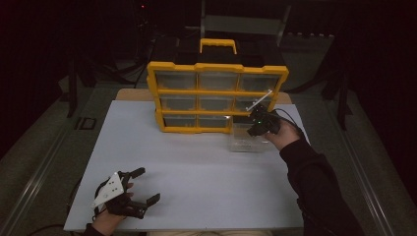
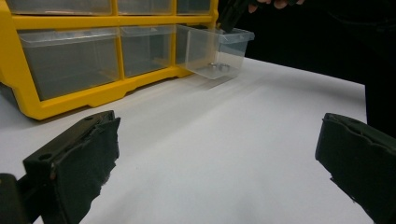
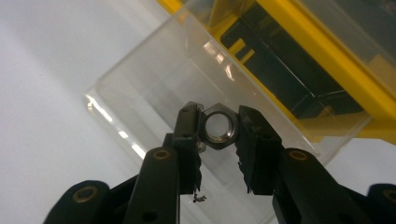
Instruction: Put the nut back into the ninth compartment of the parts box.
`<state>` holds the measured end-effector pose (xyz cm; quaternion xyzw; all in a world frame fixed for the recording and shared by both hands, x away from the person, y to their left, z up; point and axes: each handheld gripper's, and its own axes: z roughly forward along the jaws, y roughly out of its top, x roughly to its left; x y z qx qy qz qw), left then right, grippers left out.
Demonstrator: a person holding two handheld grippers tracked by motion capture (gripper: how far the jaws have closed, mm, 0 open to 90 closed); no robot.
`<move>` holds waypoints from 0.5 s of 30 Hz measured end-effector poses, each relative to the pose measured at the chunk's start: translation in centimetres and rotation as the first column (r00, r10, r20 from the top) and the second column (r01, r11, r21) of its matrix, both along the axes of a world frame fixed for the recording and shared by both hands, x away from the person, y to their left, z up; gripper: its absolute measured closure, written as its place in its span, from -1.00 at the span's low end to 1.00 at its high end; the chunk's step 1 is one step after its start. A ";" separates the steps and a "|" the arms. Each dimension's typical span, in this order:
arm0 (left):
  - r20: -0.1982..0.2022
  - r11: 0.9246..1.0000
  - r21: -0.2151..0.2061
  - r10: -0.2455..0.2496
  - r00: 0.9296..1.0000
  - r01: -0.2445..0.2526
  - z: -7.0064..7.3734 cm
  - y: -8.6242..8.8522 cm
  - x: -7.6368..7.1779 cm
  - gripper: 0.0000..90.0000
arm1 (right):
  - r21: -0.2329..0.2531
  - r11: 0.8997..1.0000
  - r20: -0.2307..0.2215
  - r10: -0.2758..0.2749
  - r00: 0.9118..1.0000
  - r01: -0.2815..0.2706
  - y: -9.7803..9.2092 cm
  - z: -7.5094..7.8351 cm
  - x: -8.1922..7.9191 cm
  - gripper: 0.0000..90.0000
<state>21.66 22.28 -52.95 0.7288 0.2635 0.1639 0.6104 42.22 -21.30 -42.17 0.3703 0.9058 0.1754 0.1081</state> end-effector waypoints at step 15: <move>0.000 1.000 0.000 -0.001 1.000 0.001 0.0 0.0 0.0 -1.00 | -0.055 0.997 -0.084 -0.054 0.995 0.049 0.8 -3.3 1.6 0.56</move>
